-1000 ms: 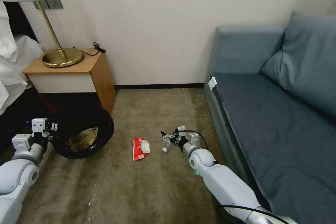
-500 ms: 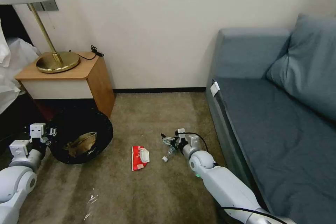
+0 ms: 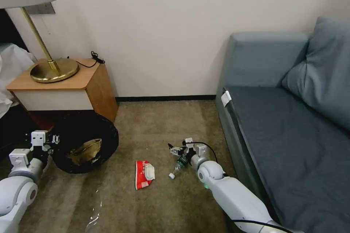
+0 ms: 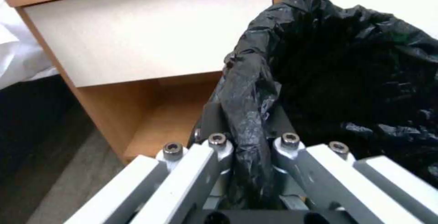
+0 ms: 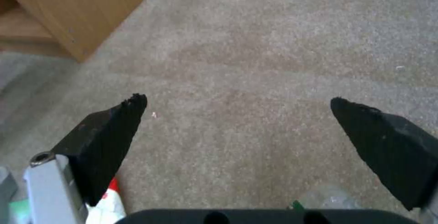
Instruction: Pick up the trash bin, then pick up the garbage on the floor and place it into the trash bin.
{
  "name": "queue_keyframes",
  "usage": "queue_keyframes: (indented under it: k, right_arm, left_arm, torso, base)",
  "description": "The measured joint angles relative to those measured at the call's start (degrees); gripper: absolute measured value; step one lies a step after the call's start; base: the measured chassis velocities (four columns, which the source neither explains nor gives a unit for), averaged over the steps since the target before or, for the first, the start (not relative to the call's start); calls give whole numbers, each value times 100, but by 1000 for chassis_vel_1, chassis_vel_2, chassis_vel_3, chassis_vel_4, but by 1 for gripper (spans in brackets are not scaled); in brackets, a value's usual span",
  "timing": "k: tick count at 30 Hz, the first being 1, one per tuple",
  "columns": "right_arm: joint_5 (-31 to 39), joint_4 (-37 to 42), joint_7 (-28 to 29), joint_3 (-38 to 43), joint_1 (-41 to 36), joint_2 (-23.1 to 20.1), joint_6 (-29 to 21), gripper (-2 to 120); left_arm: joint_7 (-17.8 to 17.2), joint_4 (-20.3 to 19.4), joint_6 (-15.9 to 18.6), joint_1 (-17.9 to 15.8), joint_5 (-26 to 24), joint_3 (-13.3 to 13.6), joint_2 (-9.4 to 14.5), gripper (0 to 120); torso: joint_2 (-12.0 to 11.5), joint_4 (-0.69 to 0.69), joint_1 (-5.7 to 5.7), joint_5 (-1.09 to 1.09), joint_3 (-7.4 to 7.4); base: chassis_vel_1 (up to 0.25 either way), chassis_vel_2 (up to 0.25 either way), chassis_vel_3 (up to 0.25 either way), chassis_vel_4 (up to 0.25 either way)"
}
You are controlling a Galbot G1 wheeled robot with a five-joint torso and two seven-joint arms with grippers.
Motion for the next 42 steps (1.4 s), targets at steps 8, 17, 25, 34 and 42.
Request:
queue_keyframes:
  k: [8,17,25,34,42]
  right_arm:
    - [-149,227,341,-50,-221,-33,-275,100]
    - [-445,-45,583,-87,-351,73,-568,100]
    - [-739,-679,505,77,-327,279,-394,100]
    - [-858,-1082,378,126,-237,489,-253,100]
    - [-934,-1333,198,128,-219,587,-176,100]
  left_arm:
    - [4,-55,21,23,-24,-51,88,4]
    - [4,-128,80,48,-84,-10,288,4]
    - [-36,-143,116,-24,-150,126,438,4]
    - [-40,-78,123,-94,-188,195,500,4]
    - [-6,-88,110,-48,-191,167,494,4]
  torso:
    - [0,1,0,1,-2]
    - [0,2,-1,1,-2]
    - [0,0,0,0,-2]
    - [0,1,-1,0,-1]
    - [0,1,-1,0,-2]
  base:
    - [-6,9,8,-7]
    - [0,0,0,0]
    - [0,0,0,0]
    - [0,0,0,0]
    - [0,0,0,0]
